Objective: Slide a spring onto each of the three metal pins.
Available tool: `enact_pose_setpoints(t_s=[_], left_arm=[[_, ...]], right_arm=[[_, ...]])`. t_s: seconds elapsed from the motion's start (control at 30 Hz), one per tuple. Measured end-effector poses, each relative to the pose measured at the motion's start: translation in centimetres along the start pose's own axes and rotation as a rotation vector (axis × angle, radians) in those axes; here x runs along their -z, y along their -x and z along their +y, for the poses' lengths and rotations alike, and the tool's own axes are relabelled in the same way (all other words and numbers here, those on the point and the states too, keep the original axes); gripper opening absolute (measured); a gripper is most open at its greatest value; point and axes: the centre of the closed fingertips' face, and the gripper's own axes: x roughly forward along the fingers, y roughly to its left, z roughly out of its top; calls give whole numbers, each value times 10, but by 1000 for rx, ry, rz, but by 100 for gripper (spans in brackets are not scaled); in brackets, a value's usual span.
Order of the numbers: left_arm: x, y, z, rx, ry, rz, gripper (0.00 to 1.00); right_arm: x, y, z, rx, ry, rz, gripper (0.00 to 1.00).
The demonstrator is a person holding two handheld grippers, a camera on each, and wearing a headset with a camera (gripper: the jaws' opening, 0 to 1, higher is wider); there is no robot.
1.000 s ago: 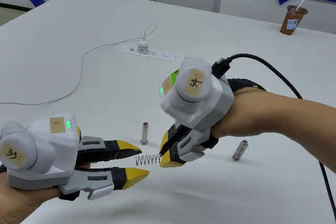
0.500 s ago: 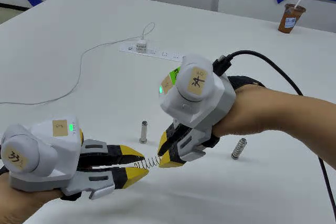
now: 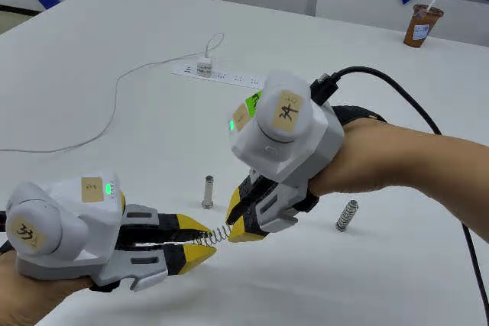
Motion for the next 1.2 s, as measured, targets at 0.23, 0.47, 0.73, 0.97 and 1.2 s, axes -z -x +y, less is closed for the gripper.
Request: enact_pose_setpoints(t_s=[0.23,0.47,0.73,0.97,1.2], left_arm=[[-3,2,1,0,-1,-10,10],[-4,2,1,-1,2,-15,10],[-3,0,1,3,9,-12,10],[-4,-2,0,4,5,-10,10],[-5,-3,-1,-4,8,-17,10]], right_arm=[[3,-1,0,-3,-35,-13,15],[2,-2,0,4,-29,-14,12],[-13,5,2,11,-12,-47,12],[-28,6,5,14,19,-64,12],[-31,6,5,13,32,-64,12]])
